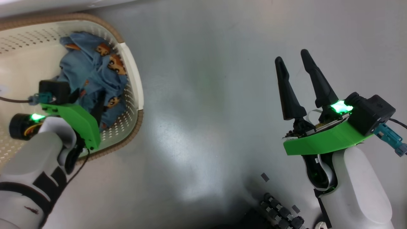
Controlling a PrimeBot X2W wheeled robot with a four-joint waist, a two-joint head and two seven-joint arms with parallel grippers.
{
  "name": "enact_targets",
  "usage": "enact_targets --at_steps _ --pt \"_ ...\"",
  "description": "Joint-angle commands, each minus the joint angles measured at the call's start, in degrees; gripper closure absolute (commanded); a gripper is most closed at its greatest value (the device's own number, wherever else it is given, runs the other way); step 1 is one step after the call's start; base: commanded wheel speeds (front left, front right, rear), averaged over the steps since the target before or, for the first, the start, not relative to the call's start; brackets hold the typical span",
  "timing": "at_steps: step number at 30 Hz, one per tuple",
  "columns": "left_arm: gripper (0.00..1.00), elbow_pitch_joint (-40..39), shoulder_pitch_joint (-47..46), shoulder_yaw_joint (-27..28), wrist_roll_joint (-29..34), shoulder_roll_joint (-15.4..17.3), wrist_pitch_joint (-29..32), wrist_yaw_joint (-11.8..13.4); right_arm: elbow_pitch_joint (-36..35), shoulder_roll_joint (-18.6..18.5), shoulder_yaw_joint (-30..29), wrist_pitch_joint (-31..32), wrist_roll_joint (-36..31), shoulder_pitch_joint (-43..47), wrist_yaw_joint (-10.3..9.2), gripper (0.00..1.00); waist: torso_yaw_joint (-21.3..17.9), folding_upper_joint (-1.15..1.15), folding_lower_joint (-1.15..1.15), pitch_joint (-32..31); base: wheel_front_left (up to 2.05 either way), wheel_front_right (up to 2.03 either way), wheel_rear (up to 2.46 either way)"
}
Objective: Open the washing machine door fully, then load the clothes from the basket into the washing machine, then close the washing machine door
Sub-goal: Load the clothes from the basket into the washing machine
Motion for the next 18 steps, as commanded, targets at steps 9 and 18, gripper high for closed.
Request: enact_targets --at_steps 9,18 --pt "1.0 -2.5 -1.8 -6.5 -8.7 3.2 1.5 -0.2 -2.0 0.2 1.1 -0.7 0.3 2.4 0.55 0.0 -1.3 0.0 0.0 -0.2 0.0 0.0 0.0" --pt "1.0 -2.6 -2.0 -10.2 -14.7 2.6 -2.4 -0.2 -1.1 0.2 0.2 -0.7 -0.3 3.0 0.55 0.0 0.7 0.0 0.0 -4.0 0.0 0.0 0.0"
